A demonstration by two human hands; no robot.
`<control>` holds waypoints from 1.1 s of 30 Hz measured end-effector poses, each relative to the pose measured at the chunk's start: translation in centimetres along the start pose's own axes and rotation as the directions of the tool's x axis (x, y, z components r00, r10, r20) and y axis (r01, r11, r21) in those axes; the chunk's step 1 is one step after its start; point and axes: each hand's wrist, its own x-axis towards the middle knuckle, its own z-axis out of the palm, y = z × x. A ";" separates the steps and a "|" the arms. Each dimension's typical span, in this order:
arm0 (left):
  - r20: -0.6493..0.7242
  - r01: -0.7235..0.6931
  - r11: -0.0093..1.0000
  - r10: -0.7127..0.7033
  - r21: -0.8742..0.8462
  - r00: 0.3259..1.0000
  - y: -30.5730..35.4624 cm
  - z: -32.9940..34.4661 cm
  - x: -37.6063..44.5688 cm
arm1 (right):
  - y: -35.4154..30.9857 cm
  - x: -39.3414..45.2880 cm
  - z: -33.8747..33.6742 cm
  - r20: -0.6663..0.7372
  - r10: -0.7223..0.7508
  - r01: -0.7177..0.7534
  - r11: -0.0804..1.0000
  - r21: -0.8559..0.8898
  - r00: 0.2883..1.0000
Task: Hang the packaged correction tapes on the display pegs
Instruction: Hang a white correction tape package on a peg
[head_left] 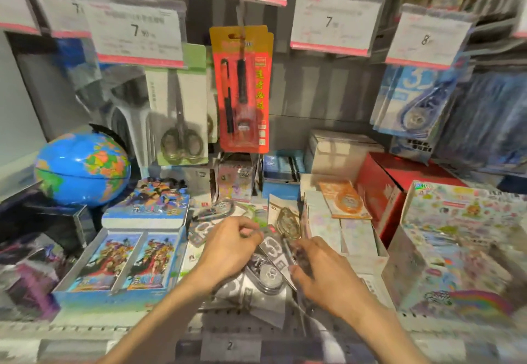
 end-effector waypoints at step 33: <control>-0.372 -0.583 0.783 0.486 -0.217 0.791 17.8 -9.3 2.6 | 2.8 2.7 -16.2 -0.435 -0.075 0.395 0.574 0.717 0.898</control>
